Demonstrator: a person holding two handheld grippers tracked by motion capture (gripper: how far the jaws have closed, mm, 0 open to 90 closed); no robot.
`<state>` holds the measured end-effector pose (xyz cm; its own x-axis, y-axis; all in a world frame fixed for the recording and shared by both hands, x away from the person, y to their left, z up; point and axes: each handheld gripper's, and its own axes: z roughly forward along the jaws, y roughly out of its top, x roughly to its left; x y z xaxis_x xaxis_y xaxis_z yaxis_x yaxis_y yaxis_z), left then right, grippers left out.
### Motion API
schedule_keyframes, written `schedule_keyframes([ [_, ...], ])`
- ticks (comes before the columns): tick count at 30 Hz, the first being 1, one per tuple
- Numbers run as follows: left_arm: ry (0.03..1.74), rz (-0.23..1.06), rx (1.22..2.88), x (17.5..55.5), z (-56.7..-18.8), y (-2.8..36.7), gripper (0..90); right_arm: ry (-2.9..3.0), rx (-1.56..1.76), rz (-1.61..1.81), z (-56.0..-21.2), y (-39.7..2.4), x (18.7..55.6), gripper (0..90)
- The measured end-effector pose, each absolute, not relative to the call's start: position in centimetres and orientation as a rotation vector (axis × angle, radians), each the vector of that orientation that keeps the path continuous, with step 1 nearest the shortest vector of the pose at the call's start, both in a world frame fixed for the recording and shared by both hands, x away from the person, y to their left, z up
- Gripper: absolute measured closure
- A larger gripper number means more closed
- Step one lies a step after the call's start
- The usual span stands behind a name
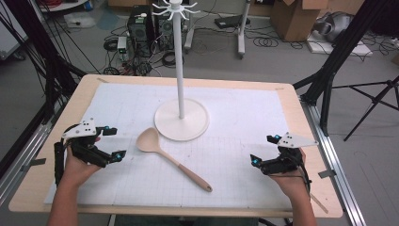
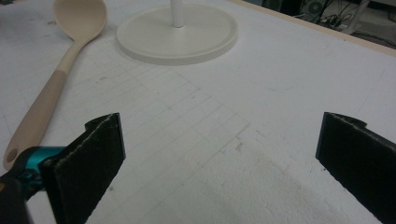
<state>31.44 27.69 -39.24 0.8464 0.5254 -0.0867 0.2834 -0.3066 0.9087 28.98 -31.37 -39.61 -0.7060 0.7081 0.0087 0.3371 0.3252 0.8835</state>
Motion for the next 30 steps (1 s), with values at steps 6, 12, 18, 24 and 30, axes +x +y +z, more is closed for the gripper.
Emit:
schedule_keyframes([
  [6,0.607,0.270,1.917,31.46,-39.42,27.71,1.6,2.211,0.937,1.352,-39.66,-31.66,28.90,0.2],
  [12,0.601,0.275,1.937,31.45,-39.44,27.41,1.7,2.209,0.941,1.352,-39.67,-31.74,28.90,0.2],
  [18,0.603,0.275,1.942,31.44,-39.48,27.27,1.7,2.219,0.949,1.348,-39.73,-31.59,28.94,0.2],
  [24,0.596,0.268,1.940,31.42,-39.57,27.25,1.7,2.224,0.952,1.342,-39.80,-31.53,29.03,0.2],
  [30,0.593,0.269,1.950,31.48,-39.58,27.27,1.6,2.229,0.958,1.337,-39.90,-31.28,29.18,0.2],
])
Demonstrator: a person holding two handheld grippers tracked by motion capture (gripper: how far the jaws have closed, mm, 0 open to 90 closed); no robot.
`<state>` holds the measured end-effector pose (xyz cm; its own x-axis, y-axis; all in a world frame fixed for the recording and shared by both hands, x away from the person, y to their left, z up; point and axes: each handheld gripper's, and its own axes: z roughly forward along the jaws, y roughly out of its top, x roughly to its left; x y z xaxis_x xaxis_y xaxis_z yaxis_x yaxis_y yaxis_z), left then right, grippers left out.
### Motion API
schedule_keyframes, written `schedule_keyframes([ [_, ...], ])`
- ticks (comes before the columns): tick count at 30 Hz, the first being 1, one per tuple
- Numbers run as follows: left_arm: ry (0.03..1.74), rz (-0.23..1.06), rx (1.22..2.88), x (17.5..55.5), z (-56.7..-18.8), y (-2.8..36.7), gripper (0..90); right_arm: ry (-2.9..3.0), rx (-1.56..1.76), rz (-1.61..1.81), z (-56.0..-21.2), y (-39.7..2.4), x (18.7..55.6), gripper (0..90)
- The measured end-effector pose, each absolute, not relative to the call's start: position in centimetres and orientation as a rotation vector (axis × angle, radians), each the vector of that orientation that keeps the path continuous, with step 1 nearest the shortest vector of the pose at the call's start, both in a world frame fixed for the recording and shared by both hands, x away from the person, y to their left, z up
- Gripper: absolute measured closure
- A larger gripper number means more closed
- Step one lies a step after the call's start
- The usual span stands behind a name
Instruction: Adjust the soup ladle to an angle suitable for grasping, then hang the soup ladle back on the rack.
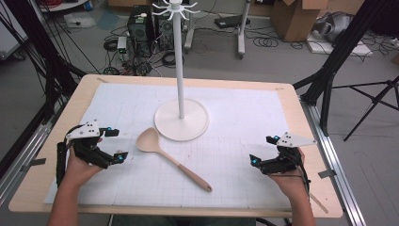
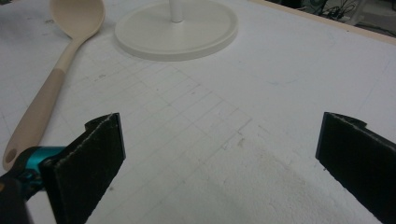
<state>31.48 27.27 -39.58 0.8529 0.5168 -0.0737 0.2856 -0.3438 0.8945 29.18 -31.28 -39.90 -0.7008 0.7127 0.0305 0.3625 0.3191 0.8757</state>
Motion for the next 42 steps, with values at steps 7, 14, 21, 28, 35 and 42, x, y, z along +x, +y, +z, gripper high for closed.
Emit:
schedule_keyframes([
  [7,0.599,0.279,1.939,31.4,-39.4,27.7,1.7,2.239,0.941,1.340,-39.6,-30.9,29.2,0.2],
  [14,0.605,0.281,1.952,31.3,-39.5,27.7,1.7,2.255,0.911,1.363,-39.1,-29.8,29.0,0.2],
  [21,0.618,0.297,1.963,31.0,-39.4,28.0,1.7,2.271,0.865,1.387,-38.2,-28.0,29.2,0.2],
  [28,0.626,0.313,1.955,30.7,-39.1,28.5,1.7,2.327,0.808,1.385,-37.2,-25.3,29.5,0.2],
  [35,0.625,0.318,1.951,30.6,-39.0,28.7,1.7,2.380,0.730,1.383,-36.5,-22.2,30.1,0.2],
  [42,0.632,0.325,1.947,30.5,-38.9,28.9,1.7,2.408,0.702,1.378,-36.5,-20.5,30.6,0.2],
])
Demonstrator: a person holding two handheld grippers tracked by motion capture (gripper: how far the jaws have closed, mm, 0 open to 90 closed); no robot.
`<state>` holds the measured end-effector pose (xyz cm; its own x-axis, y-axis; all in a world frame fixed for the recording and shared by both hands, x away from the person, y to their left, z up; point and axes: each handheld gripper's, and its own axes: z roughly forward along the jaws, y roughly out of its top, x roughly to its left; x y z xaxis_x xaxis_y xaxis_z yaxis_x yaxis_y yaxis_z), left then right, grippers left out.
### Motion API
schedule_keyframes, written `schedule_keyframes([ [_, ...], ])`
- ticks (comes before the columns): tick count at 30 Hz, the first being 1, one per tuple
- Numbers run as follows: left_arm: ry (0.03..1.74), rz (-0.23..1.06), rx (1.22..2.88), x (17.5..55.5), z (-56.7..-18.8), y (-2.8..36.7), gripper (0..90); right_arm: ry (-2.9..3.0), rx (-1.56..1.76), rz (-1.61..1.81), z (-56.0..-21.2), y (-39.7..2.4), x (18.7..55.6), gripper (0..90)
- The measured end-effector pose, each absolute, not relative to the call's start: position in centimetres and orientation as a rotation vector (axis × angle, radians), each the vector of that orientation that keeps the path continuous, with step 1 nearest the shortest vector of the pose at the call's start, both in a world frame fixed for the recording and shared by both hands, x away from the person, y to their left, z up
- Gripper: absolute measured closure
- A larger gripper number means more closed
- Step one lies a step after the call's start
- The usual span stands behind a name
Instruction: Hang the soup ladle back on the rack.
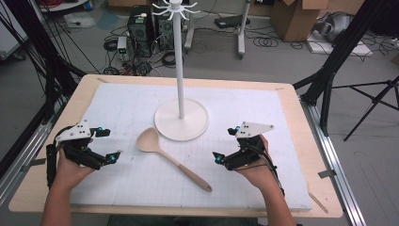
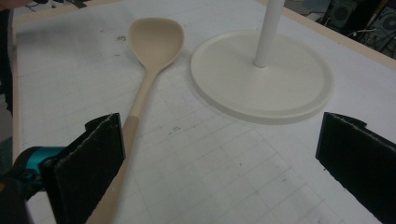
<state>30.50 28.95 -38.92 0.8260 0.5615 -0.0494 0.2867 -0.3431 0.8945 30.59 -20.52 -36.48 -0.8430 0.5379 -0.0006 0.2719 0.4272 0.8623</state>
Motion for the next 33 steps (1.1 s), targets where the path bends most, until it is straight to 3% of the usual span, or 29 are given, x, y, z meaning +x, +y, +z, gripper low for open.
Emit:
schedule_keyframes([
  [22,0.627,0.326,1.952,30.5,-39.0,29.0,1.7,2.463,0.664,1.363,-36.8,-18.3,31.3,0.3],
  [33,0.622,0.322,1.959,30.5,-39.0,28.7,1.7,2.561,0.617,1.332,-37.9,-14.4,32.4,0.3],
])
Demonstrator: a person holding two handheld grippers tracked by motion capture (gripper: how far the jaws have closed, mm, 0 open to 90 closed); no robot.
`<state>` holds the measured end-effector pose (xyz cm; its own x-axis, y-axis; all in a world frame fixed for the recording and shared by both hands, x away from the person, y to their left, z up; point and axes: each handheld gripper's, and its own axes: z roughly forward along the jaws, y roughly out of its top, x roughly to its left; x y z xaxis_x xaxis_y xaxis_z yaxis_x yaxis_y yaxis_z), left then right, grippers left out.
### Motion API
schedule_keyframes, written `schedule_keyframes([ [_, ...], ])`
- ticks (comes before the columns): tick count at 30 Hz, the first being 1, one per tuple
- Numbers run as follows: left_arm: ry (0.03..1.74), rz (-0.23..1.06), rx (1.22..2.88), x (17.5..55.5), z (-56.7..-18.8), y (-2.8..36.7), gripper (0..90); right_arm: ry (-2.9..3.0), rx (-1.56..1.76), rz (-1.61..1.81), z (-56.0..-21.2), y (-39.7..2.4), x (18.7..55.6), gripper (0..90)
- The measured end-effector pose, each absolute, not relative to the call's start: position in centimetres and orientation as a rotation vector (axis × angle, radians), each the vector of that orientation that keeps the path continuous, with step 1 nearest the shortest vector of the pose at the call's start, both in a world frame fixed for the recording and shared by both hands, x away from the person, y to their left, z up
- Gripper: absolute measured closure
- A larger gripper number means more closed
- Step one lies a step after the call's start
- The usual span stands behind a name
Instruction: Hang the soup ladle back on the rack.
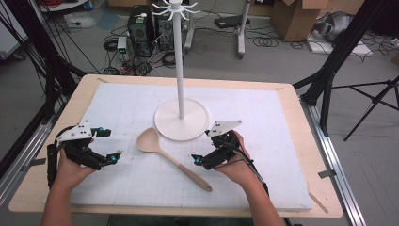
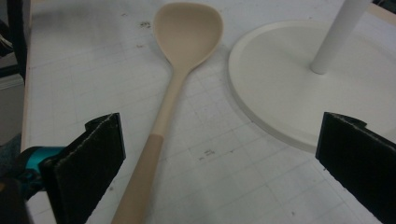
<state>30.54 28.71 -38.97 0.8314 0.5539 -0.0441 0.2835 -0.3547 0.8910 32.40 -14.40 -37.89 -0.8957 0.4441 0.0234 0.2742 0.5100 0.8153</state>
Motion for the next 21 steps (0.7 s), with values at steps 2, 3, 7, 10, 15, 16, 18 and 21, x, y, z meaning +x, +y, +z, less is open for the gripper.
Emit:
schedule_keyframes([
  [2,0.621,0.323,1.960,30.6,-39.0,28.7,1.7,2.584,0.615,1.323,-38.2,-13.8,32.5,0.3],
  [3,0.623,0.322,1.961,30.6,-39.0,28.7,1.7,2.593,0.608,1.318,-38.3,-13.4,32.6,0.3],
  [7,0.622,0.325,1.962,30.6,-39.0,28.6,1.7,2.650,0.587,1.268,-39.3,-11.9,32.9,0.3],
  [10,0.618,0.326,1.963,30.5,-38.9,28.6,1.7,2.685,0.580,1.232,-40.0,-11.0,33.1,0.3],
  [15,0.621,0.321,1.963,30.6,-39.0,28.5,1.6,2.758,0.549,1.162,-41.4,-9.2,33.2,1.4],
  [16,0.621,0.321,1.963,30.6,-39.0,28.5,1.7,2.775,0.554,1.151,-41.6,-9.0,33.2,3.1],
  [18,0.616,0.319,1.969,30.6,-39.1,28.3,1.7,2.814,0.550,1.101,-42.3,-8.2,33.2,5.9],
  [21,0.616,0.319,1.969,30.6,-39.1,28.3,1.6,2.841,0.556,1.060,-42.8,-7.7,33.2,10.6],
])
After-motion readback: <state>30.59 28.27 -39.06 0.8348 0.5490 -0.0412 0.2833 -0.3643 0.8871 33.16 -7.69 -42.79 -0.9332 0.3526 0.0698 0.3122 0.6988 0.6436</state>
